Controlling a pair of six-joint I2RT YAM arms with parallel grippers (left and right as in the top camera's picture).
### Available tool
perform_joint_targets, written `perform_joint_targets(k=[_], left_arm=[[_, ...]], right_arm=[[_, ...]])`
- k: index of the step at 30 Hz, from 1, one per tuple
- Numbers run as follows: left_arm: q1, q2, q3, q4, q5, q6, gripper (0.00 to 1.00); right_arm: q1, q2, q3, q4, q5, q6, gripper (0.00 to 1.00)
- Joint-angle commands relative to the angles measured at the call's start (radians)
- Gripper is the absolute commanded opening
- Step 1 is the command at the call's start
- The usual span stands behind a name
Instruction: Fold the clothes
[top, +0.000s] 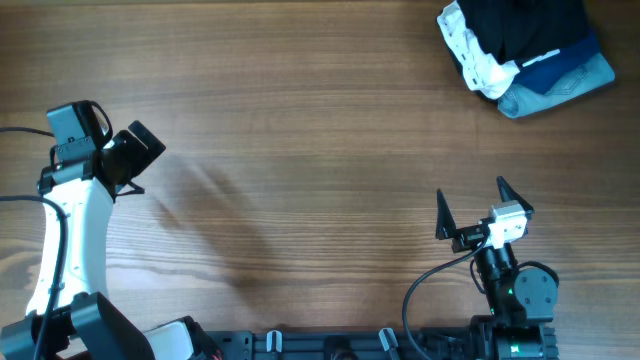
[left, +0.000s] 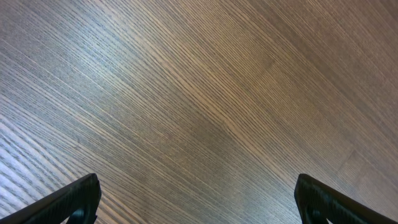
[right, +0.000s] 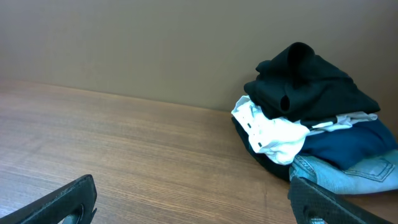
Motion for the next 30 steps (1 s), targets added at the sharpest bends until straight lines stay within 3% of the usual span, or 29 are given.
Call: perform_joint_targets(k=[1, 6, 11, 15, 30], left_arm=[[0.003, 0.005, 0.005, 0.004, 0.005, -0.006, 1.00], [0.003, -0.034, 0.005, 0.003, 0.004, -0.005, 1.00], [-0.024, -0.194, -0.038, 0.060, 0.004, 0.006, 1.00], [-0.084, -0.389, -0.180, 0.205, 0.005, 0.078, 1.00], [-0.105, -1.064, -0.721, 0.487, 0.064, 0.077, 1.00]], right_arm=[[0.005, -0.004, -0.001, 0.003, 0.002, 0.014, 1.00], [0.005, -0.004, -0.001, 0.003, 0.002, 0.014, 1.00], [0.005, -0.004, -0.001, 0.003, 0.002, 0.014, 1.00], [0.005, -0.004, -0.001, 0.003, 0.002, 0.014, 1.00], [0.005, -0.004, -0.001, 0.003, 0.002, 0.014, 1.00]])
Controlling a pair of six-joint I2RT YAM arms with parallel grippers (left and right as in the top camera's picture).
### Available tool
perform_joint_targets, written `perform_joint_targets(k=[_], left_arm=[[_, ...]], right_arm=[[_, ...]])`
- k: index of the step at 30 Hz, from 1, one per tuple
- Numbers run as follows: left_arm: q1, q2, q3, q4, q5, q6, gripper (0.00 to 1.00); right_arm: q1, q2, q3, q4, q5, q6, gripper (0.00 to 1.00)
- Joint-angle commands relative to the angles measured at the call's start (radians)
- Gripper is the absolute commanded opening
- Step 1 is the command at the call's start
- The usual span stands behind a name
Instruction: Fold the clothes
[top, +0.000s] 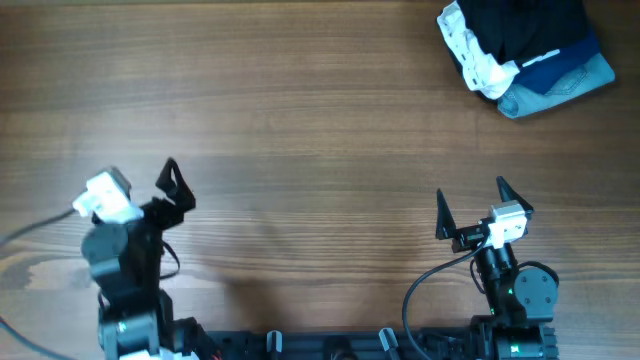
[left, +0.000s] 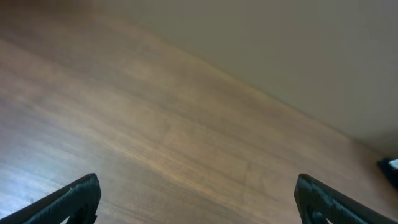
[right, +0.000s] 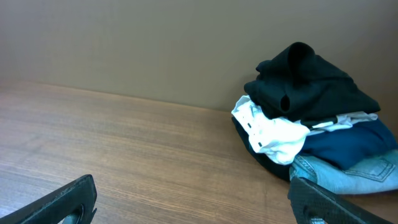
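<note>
A pile of clothes (top: 520, 45) lies at the far right corner of the wooden table: a black garment (right: 311, 84) on top, a white one (right: 273, 134), dark blue cloth and light blue jeans (right: 348, 174) beneath. My right gripper (top: 470, 210) stands open near the front edge on the right, empty, facing the pile (right: 311, 124). At the front left my left gripper (top: 150, 195) is open and empty too, with only bare table between its fingers (left: 74, 199). Its wrist view is blurred.
The wooden table (top: 300, 120) stretches bare between both arms and the pile. A brown wall (right: 155, 43) rises behind the table's far edge. Cables and the arm mounts (top: 350, 345) line the front edge.
My left arm has drawn back from the far left of the table to the front left, its camera now looking along the table instead of down at it. The right arm is unchanged.
</note>
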Motion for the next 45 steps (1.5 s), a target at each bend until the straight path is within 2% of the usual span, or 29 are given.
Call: perform_joint_targets(k=[1, 8, 16, 22, 27, 45], left_arm=[[-0.004, -0.150, -0.089, 0.027, 0.023, 0.016, 1.00], [-0.007, -0.349, -0.173, 0.032, 0.024, 0.016, 1.00], [-0.009, -0.496, -0.238, 0.032, 0.031, 0.013, 1.00], [-0.009, -0.497, -0.252, 0.043, 0.026, 0.014, 1.00], [-0.010, -0.497, -0.335, 0.065, 0.028, 0.011, 1.00], [-0.009, -0.493, -0.335, 0.067, 0.027, 0.013, 1.00]], right_arm=[[0.005, -0.005, -0.001, 0.003, 0.002, 0.014, 1.00], [0.005, -0.005, -0.001, 0.003, 0.002, 0.014, 1.00], [0.005, -0.005, -0.001, 0.003, 0.002, 0.014, 1.00], [0.005, -0.005, -0.001, 0.003, 0.002, 0.014, 1.00], [0.005, -0.005, -0.001, 0.003, 0.002, 0.014, 1.00], [0.005, -0.005, -0.001, 0.003, 0.002, 0.014, 1.00]])
